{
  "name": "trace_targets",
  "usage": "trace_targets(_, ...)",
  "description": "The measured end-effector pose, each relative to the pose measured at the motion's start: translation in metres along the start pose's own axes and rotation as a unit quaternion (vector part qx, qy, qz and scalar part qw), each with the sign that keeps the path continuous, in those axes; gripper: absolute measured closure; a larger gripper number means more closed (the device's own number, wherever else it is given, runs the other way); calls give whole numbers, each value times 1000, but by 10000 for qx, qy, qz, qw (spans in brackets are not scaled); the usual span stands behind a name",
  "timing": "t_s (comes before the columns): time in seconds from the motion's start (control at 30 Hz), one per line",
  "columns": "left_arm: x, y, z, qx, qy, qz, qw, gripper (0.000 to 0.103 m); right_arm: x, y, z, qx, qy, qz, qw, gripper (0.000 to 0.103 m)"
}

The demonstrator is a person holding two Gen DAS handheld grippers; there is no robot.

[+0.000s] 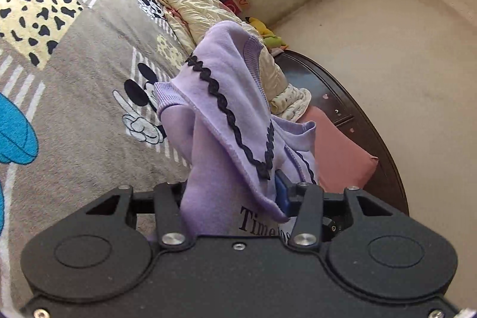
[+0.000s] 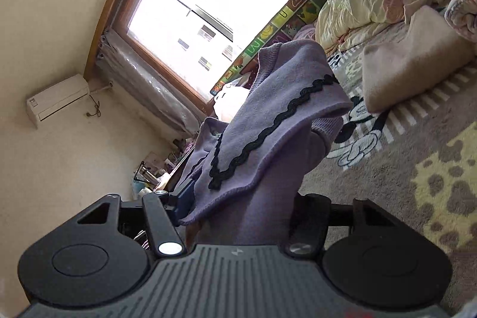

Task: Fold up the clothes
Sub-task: 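Carry the folded sweatshirt with the left tool onto the beige folded garment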

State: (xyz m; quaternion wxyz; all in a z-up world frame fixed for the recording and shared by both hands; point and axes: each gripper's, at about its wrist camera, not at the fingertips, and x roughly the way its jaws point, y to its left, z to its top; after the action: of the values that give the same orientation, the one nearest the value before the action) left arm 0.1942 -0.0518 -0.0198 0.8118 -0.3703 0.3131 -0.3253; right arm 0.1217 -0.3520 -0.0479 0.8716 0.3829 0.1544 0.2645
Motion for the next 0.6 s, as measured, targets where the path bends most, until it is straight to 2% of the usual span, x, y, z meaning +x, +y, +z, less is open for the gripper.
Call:
trace_targets(0.1, 27, -6, -2, 95, 480, 193, 9986, 57, -14, 1, 17, -110, -214, -274, 9993, 42)
trace_targets(0.23, 69, 14, -24, -74, 1205, 596, 9909, 57, -23, -32, 21, 462, 295, -956, 9939, 42)
trace_targets(0.33, 99, 32, -35, -342, 1463, 636, 9866, 57, -22, -66, 13, 798, 571, -1279, 9869, 42)
trace_targets(0.4, 115, 31, -32, -313, 1397, 462, 9886, 58, -22, -86, 10, 973, 502, -1361, 9846, 42)
trace_targets(0.47, 128, 21, -18, -125, 1151, 30, 9933, 58, -20, -98, 16, 946, 254, -1332, 9862, 42)
trace_targets(0.53, 140, 10, -2, 70, 871, -446, 9952, 58, -19, -100, 28, 577, -125, -1206, 9909, 42)
trace_targets(0.6, 154, -1, 17, 217, 623, -737, 9951, 57, -15, -98, 48, 121, -514, -1011, 9935, 42)
